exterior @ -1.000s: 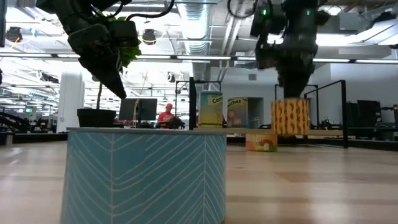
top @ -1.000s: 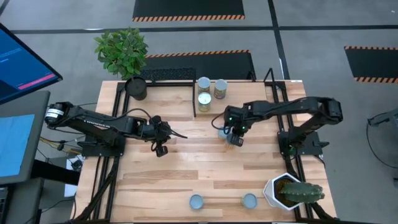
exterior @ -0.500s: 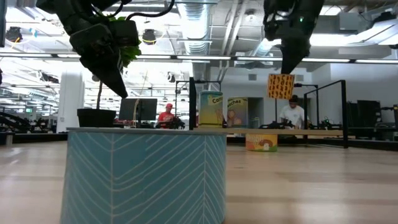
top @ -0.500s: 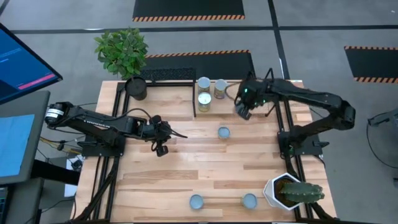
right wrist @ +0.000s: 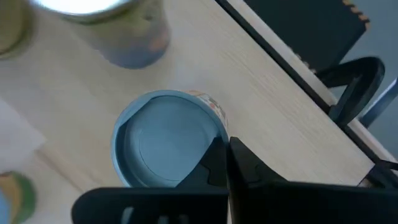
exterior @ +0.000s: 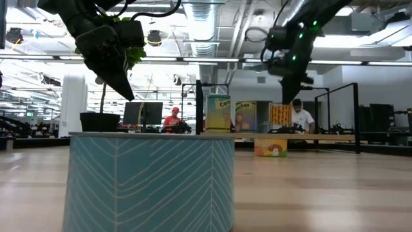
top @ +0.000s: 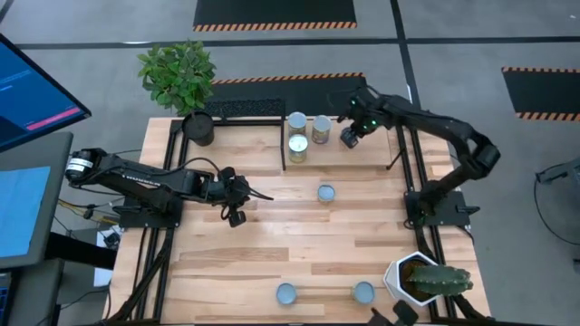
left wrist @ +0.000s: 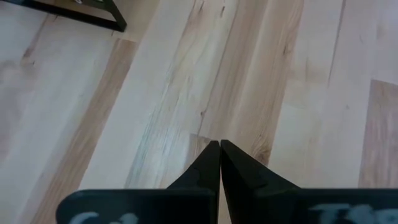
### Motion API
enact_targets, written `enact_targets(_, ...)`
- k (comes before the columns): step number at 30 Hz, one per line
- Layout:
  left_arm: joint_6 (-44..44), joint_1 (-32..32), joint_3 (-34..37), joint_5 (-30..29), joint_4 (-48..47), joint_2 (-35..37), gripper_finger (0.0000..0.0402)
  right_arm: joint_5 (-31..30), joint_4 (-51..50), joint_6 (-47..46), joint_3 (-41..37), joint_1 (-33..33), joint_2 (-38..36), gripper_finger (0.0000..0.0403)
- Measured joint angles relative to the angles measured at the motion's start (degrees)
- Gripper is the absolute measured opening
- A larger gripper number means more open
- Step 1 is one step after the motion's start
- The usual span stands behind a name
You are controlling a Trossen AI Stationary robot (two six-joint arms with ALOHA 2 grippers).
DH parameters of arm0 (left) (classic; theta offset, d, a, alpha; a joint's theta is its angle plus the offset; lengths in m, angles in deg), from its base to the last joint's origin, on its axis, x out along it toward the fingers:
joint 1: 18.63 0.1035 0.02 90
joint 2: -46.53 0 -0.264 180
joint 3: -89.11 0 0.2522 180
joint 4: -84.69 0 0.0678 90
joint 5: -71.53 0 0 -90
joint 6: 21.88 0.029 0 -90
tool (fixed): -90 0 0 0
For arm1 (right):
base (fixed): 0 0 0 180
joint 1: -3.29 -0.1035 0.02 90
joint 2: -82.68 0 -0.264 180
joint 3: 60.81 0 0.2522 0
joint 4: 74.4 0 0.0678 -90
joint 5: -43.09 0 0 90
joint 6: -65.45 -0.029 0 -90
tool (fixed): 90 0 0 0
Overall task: Pick and place cans onto a shelf
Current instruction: Put the canned beans on the shelf
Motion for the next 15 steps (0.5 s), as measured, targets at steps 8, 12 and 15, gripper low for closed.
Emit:
enact_targets(8,-0.42,0.01,0.0,-0.13,-0.01,0.0,0.0,0.25,3.51,-0.47,-0.01,2.2,4.7,0.0004)
enact_targets(12,-0.39,0.02,0.0,-0.38,-0.02,0.0,0.0,0.58,3.65,-0.63,-0.01,2.73,5.79,0.0004)
enact_targets(15,-0.37,0.0,0.0,-0.47,-0.02,0.0,0.0,0.25,4.27,-0.7,0.02,2.99,6.27,0.0018)
